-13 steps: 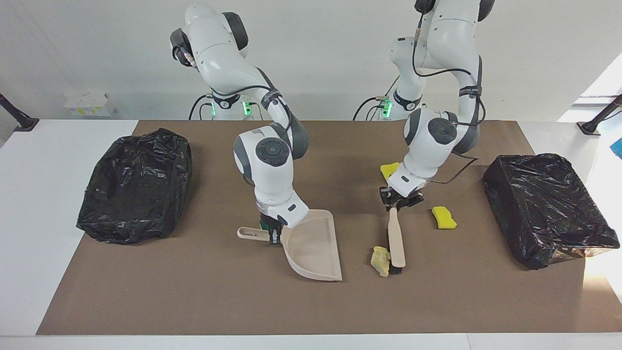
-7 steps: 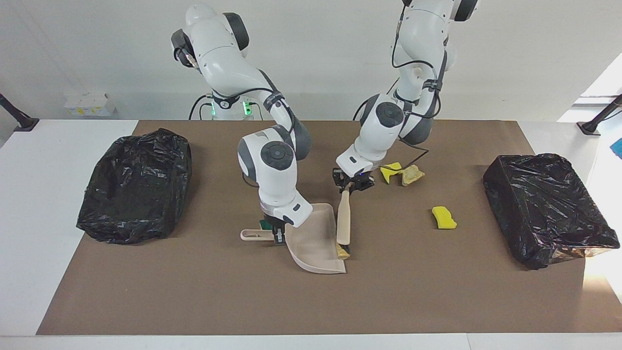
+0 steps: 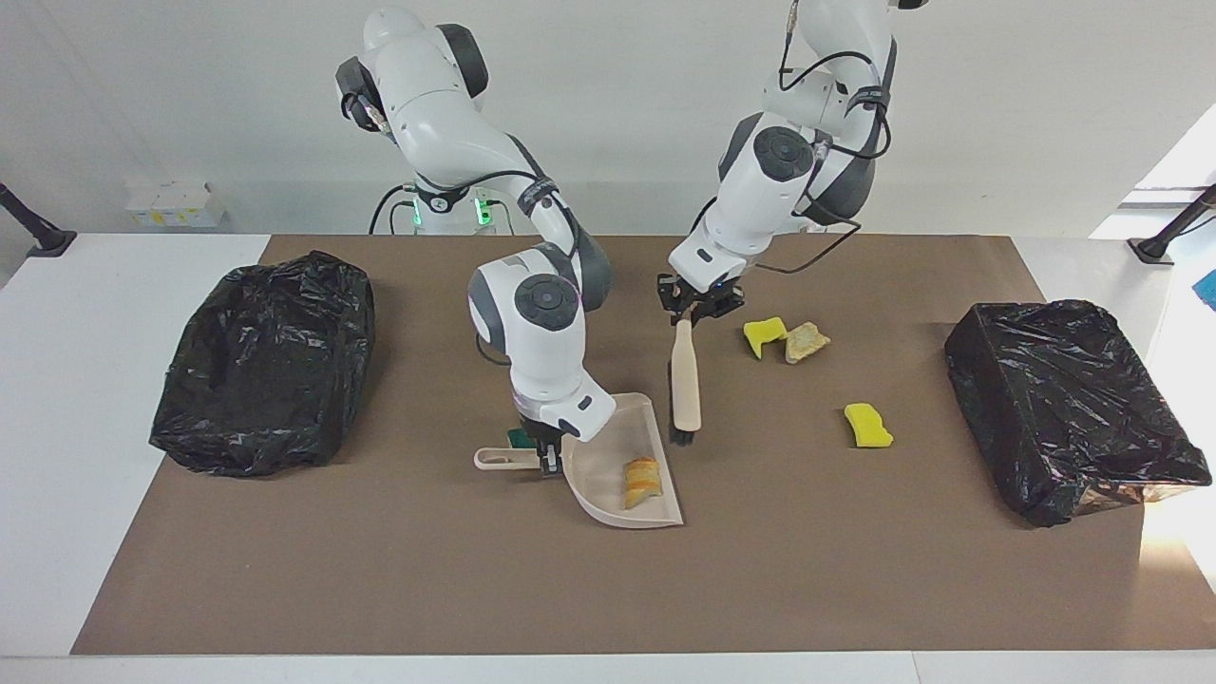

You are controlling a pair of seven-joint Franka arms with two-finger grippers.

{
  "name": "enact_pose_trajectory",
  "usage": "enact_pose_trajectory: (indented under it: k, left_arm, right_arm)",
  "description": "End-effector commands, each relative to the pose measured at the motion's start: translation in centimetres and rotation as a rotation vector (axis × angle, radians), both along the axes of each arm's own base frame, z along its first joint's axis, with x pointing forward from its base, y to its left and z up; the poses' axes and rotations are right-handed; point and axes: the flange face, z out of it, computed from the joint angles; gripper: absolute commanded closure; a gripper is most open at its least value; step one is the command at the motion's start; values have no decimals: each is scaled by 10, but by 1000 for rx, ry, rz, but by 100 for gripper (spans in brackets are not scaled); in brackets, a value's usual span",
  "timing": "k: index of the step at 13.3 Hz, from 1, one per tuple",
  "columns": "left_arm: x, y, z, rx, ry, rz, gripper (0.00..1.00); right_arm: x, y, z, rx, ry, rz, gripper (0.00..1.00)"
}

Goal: Sweep and dump trash in bin

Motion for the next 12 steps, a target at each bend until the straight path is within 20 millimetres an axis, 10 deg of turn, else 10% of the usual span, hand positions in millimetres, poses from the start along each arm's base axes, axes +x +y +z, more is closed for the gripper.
enact_pose_trajectory:
  k: [1,8,12]
  left_arm:
    - [2,45,0,126,53,185,100]
    - [8,208,-39,251,85,556,100]
    - [-4,242,-70,232,87,385,100]
  right_arm:
    - [-11,-4,4,-30,36,64,100]
    - [-101,68,28,-141,133,-78,100]
    - [-127,91,27,-145,116,-164,100]
